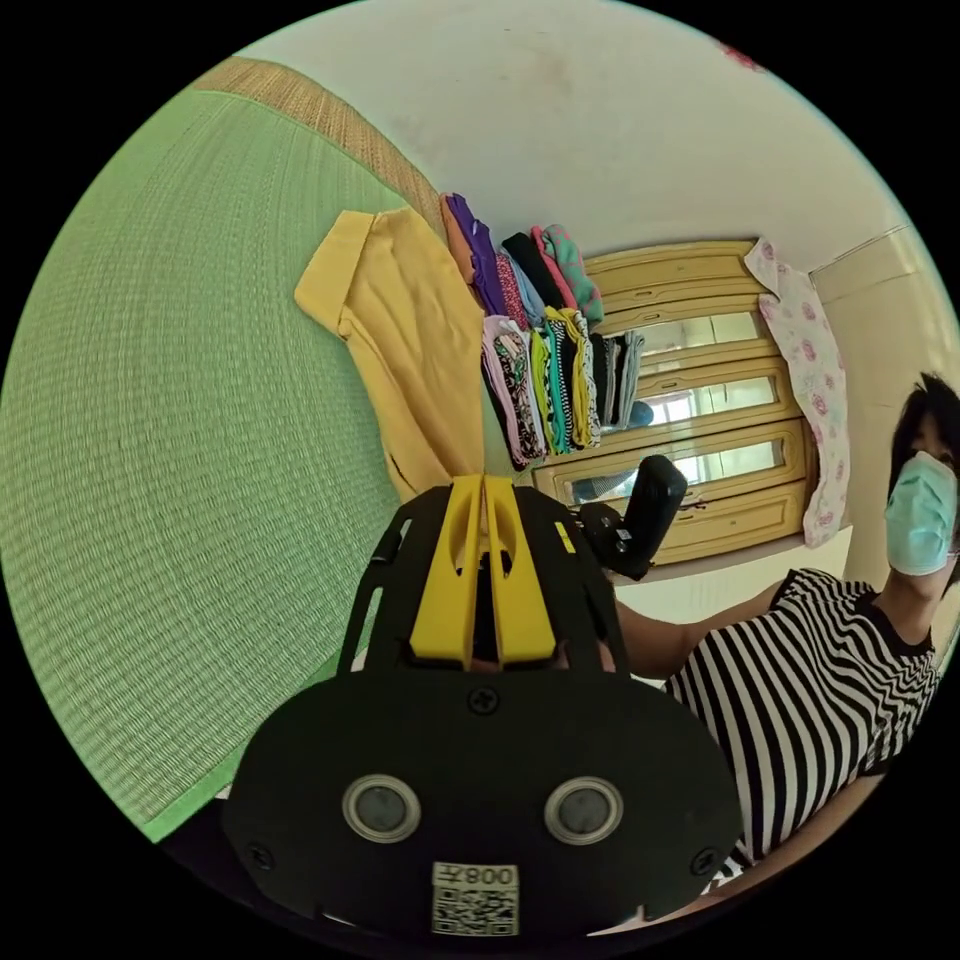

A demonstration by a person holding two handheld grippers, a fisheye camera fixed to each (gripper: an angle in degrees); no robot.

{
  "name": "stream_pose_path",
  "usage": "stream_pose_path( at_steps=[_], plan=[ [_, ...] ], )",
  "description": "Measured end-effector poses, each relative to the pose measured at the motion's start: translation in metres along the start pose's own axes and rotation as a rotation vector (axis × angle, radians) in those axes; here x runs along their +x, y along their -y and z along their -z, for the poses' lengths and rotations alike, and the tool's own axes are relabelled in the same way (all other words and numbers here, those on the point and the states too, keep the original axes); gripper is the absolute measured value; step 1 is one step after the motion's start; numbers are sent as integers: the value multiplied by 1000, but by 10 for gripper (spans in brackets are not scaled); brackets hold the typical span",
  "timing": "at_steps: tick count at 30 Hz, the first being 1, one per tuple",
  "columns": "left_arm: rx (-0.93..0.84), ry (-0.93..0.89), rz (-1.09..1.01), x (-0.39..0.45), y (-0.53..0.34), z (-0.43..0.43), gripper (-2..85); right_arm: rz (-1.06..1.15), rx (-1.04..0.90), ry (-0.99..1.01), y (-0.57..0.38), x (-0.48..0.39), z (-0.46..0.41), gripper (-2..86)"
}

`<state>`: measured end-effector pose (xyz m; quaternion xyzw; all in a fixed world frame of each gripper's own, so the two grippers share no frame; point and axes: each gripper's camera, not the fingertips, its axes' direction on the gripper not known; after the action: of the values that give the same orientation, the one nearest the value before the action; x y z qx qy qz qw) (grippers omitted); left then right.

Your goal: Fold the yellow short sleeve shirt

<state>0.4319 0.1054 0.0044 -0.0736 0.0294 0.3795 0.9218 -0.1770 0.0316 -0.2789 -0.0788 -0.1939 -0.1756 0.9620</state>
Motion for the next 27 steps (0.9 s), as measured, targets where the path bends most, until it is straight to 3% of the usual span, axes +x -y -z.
stream_pose_path(
  at_steps=[16, 21, 27],
  plan=[
    [-193, 394, -95, -75, 248, -47, 71, -90, 37, 130, -75, 87, 83, 9],
    [-301, 491, -93, -98, 246, -54, 42, -107, 40, 165, -98, 123, 105, 9],
    [-175, 304, -48, -111, 192, 20, 20, -110, 70, 187, -129, 150, 143, 9]
  ],
)
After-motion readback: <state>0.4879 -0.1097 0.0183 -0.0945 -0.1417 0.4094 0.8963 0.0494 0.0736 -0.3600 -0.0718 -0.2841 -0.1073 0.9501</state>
